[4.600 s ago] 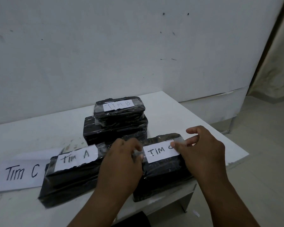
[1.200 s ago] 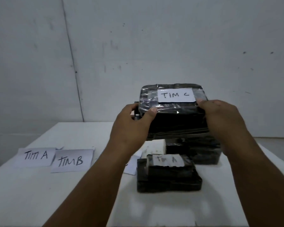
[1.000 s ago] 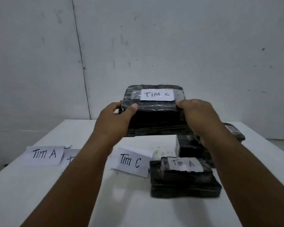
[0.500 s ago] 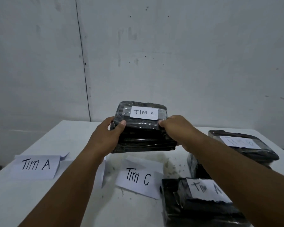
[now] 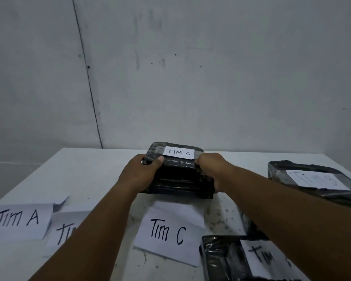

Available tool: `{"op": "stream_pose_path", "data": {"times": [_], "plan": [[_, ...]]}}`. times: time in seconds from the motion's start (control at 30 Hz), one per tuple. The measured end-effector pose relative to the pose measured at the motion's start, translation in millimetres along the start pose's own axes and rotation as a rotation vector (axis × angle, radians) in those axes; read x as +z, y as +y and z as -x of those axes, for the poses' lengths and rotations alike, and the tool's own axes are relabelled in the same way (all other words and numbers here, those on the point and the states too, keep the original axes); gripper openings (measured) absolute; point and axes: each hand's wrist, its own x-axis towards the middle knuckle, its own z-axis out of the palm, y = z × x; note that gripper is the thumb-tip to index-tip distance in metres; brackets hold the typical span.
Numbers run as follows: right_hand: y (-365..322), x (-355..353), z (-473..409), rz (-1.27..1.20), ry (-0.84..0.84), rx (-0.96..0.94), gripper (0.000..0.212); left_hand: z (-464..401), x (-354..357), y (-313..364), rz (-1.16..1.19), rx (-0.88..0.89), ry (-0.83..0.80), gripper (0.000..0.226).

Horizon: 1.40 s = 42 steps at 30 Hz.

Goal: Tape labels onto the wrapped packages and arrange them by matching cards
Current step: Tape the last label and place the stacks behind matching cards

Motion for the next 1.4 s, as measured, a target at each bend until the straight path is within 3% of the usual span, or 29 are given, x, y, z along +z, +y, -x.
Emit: {"op": "stream_pose_path", "data": {"times": [0.4, 0.6, 0.83, 1.1, 1.23, 1.3, 1.4], "plan": [[20, -1, -26, 0.045, 0.031, -0.001, 0.011, 4, 18, -27, -0.110, -0.007, -0.104, 0.082], [22, -8, -27, 0.042, 0.070, 0.008, 0.014, 5, 20, -35, -0.190, 0.051, -0.066, 0.069], [19, -12, -30, 0.156, 0.068, 0.010, 0.018, -3, 24, -38, -0.346, 0.132, -0.025, 0.038], [13, -13, -41, 0.180, 0.092, -0.010, 0.012, -18, 28, -36, -0.410, 0.132, 0.011, 0.051], [11, -12, -32, 0.114, 0.071, 0.010, 0.015, 12, 23, -30, -0.491, 0.248, 0.155, 0.051], [10, -10, -23, 0.104, 0.071, 0.002, 0.016, 38, 20, -28, -0.493, 0.388, 0.054, 0.045], [7, -12, -2, 0.141, 0.073, -0.076, 0.038, 65, 17, -29, -0.617, 0.391, -0.332, 0.056]]}}
